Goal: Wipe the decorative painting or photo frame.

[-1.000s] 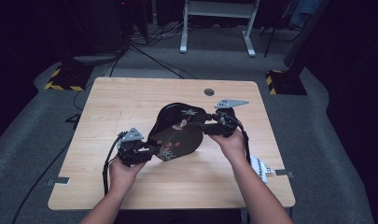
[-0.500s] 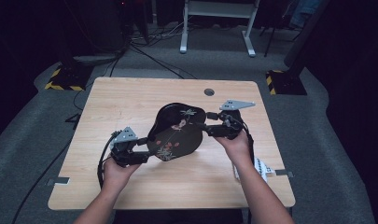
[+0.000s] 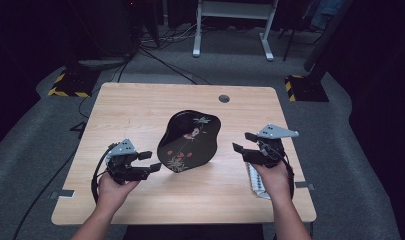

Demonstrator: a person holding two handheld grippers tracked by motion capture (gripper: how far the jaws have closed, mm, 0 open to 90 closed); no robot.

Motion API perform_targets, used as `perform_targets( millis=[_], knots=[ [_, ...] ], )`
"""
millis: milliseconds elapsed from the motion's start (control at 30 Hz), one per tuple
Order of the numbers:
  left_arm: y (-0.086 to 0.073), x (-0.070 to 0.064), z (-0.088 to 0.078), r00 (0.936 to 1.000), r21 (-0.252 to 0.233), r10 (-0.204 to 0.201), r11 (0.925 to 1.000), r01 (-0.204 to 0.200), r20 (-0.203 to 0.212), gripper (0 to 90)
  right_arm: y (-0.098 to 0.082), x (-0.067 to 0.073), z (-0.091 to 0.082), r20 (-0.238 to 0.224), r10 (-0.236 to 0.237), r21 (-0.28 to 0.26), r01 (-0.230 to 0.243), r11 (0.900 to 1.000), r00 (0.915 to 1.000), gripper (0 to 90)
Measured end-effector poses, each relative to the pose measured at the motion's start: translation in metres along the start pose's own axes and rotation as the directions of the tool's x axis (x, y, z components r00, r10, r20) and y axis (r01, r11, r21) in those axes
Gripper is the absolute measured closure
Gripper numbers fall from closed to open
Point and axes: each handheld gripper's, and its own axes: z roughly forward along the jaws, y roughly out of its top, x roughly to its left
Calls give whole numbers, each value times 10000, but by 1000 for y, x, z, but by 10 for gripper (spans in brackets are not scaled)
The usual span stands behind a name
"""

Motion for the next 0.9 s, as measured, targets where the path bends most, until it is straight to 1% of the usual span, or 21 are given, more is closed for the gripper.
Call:
perform_targets(
  millis=[33, 67, 100, 133, 167, 200, 300, 367, 467, 533, 567, 600, 633, 667, 700, 733, 767, 800, 833, 867, 900],
  knots=[
    [0, 0, 1, 10000, 23, -16, 10000, 16, -62, 403, -2, -1, -1, 73, 29, 55, -29, 10000, 10000, 412],
    [0, 0, 1, 10000, 23, -16, 10000, 16, -62, 404, -5, -4, -2, 164, 0, 287, -5, 9996, 9999, 417],
    [1, 0, 2, 9999, 78, -48, 10000, 49, -133, 404, -5, -4, -2, 164, 0, 287, -5, 9996, 9999, 417],
    [1, 0, 3, 9995, 117, -92, 9999, 95, -287, 404, -9, -7, -3, 223, 61, 624, -74, 9980, 9997, 422],
    [2, 2, 4, 9993, 140, -274, 9995, 278, -251, 407, -13, -10, -3, 264, 129, 866, -151, 9961, 9996, 429],
    [3, 3, 4, 9991, 96, -408, 9991, 409, -82, 410, -19, -14, -4, 332, 322, 1100, -357, 9933, 9989, 440],
    [4, 5, 2, 9990, -126, -446, 9989, 445, -81, 439, -28, -23, -5, 638, 334, 1516, -427, 9875, 9974, 439],
    [4, 6, 2, 9986, -100, -488, 9988, 487, -184, 440, -35, -29, -4, 971, 323, 2082, -520, 9767, 9947, 440],
    [4, 7, 5, 9985, 39, -476, 9989, 478, -253, 439, -42, -36, -2, 1144, 550, 2512, -825, 9644, 9919, 419],
    [4, 7, 7, 9981, 139, -423, 9990, 430, -444, 432, -47, -40, 2, 1344, 722, 2879, -1087, 9515, 9883, 401],
    [4, 7, 8, 9978, 170, -470, 9987, 478, -459, 421, -50, -41, 5, 1457, 691, 3115, -1121, 9436, 9869, 400],
    [4, 7, 8, 9978, 170, -470, 9987, 478, -459, 409, -50, -41, 5, 1457, 691, 3115, -1121, 9436, 9869, 400],
    [4, 8, 9, 9979, 234, -454, 9986, 465, -464, 409, -52, -42, 8, 1562, 642, 3309, -1135, 9368, 9856, 400],
    [3, 8, 10, 9976, 262, -527, 9982, 539, -447, 389, -56, -44, 12, 1700, 620, 3599, -1205, 9252, 9835, 399],
    [3, 9, 10, 9971, 284, -573, 9979, 588, -504, 374, -57, -45, 14, 1756, 617, 3720, -1243, 9199, 9825, 400],
    [3, 9, 11, 9966, 302, -530, 9980, 550, -626, 344, -61, -46, 18, 1849, 554, 3997, -1266, 9079, 9812, 404],
    [2, 8, 11, 9961, 274, -526, 9981, 546, -711, 327, -62, -46, 20, 1879, 568, 4073, -1304, 9040, 9806, 404],
    [1, 7, 12, 9946, 237, -404, 9988, 428, -957, 311, -63, -46, 22, 1900, 594, 4179, -1354, 8983, 9800, 405],
    [1, 7, 12, 9946, 237, -404, 9988, 428, -957, 303, -63, -46, 22, 1900, 594, 4179, -1354, 8983, 9800, 405],
    [1, 7, 12, 9950, 220, -289, 9993, 312, -957, 303, -65, -46, 26, 1894, 561, 4304, -1342, 8926, 9803, 407],
    [1, 7, 13, 9953, 204, -363, 9991, 382, -893, 298, -67, -46, 28, 1911, 536, 4388, -1341, 8885, 9801, 411]
  ],
)
